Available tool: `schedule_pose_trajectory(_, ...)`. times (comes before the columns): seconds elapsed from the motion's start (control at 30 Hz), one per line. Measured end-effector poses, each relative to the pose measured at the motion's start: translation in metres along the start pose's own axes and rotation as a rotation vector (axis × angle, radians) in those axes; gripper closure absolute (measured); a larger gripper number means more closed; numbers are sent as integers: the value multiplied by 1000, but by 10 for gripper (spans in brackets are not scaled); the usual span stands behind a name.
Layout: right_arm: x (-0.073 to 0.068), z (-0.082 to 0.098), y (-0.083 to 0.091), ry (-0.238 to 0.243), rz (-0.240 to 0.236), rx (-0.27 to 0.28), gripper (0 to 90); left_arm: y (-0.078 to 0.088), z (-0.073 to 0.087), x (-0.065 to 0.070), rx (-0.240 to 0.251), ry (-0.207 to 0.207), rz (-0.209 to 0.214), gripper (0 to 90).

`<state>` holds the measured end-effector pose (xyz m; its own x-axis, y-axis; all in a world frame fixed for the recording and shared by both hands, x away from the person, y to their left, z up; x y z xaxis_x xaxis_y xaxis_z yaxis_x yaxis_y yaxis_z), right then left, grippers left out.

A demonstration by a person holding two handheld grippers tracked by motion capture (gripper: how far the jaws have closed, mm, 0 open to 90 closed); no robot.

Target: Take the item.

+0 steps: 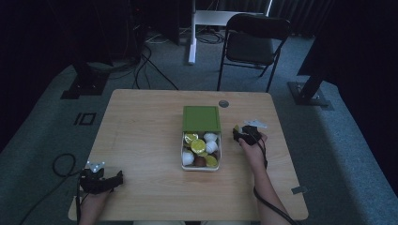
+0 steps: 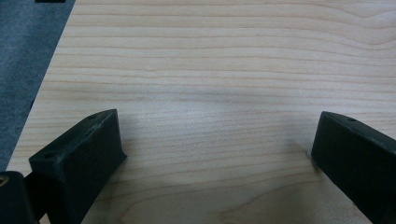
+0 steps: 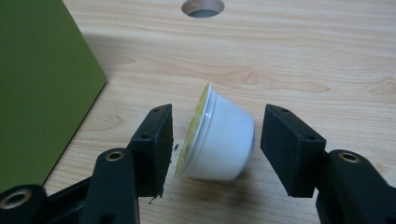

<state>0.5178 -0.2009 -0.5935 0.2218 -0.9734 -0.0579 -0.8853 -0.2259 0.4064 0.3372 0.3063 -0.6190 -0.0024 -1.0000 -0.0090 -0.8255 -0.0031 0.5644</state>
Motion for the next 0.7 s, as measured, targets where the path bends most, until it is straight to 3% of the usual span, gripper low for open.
schedule_pose_trajectory(0.17,2,-6,6,6,-9,28,382,0,0,0,-1,0,-1,21)
schedule_pose_trajectory(0.43,2,-7,20,24,-64,39,274,0,0,0,0,0,0,21)
schedule_pose_trajectory(0.47,1,-6,25,34,-85,45,226,0,0,0,-1,0,-1,21)
schedule_pose_trajectory(0.63,-1,-6,36,23,-114,70,197,0,0,0,0,0,0,21)
schedule_pose_trajectory(0.7,-3,-5,47,29,-148,94,187,0,0,0,0,0,0,22)
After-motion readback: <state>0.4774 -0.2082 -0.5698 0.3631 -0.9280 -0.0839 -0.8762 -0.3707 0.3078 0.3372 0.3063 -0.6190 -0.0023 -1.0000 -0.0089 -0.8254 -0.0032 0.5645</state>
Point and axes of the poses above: each handheld gripper's, and its own axes: y roughly backward along the jaws, z roughly out of its underside, x roughly to its right, the point moved 10 cm from there along -y, roughly forward along the jaws, and after that the axes turned 12 degrees about x, right-handed, at the moved point
